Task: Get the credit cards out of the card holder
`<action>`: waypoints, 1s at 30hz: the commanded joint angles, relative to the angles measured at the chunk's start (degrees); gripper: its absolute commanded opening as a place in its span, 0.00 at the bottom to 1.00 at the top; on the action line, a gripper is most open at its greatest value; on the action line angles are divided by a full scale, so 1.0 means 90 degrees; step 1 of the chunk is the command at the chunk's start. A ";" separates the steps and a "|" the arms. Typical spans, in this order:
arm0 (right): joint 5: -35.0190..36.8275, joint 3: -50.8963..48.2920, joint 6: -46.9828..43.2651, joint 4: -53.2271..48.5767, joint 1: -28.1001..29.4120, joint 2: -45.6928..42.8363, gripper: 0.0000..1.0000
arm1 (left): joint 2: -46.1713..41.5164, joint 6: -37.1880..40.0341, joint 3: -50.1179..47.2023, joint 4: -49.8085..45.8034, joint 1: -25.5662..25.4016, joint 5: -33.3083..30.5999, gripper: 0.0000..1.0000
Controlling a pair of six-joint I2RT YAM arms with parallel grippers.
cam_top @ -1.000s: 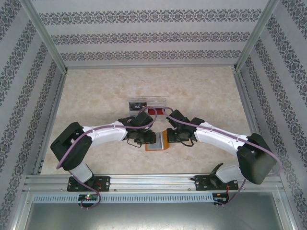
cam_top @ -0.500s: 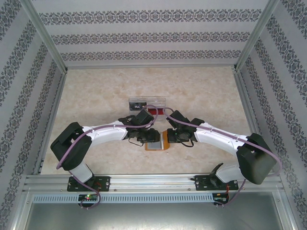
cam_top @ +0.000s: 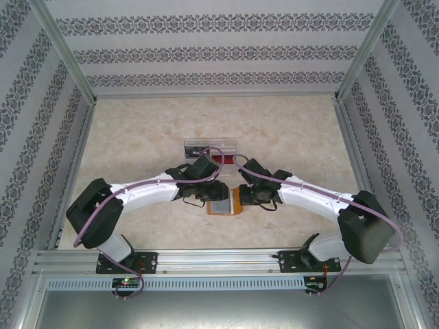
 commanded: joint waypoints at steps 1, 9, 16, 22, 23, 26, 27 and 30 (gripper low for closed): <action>0.0044 -0.0060 -0.0211 -0.0065 -0.0010 -0.0017 0.00 | -0.0304 0.0120 -0.0022 -0.0622 0.0067 -0.0589 0.38; 0.0702 0.0921 -0.1695 -0.0645 0.0498 0.0295 0.00 | -0.0976 0.0279 -0.0301 -0.0770 0.0514 -0.0717 0.42; 0.0795 0.1212 -0.1733 -0.0812 0.0521 0.0432 0.37 | -0.0676 0.0536 -0.0146 -0.0714 0.0541 -0.0478 0.49; 0.0825 0.0688 -0.1050 -0.0825 0.0791 -0.0266 0.52 | -0.0170 0.0711 0.0226 -0.0658 0.0541 -0.0331 0.46; 0.0777 0.0568 -0.0941 -0.0777 0.0834 -0.0458 0.54 | -0.0127 0.0745 0.0328 -0.0716 0.0538 -0.0341 0.46; 0.0659 0.0189 -0.0537 -0.0636 0.0930 -0.1176 0.64 | -0.0102 0.0907 0.0671 -0.1037 0.0541 -0.0543 0.48; 0.0590 0.0066 -0.0420 -0.0566 0.0965 -0.1506 0.69 | -0.0133 0.0971 0.0782 -0.1149 0.0541 -0.0605 0.48; 0.0787 -0.0230 -0.0080 -0.0560 0.1015 -0.2371 0.76 | -0.0231 0.1193 0.1069 -0.1413 0.0541 -0.0648 0.49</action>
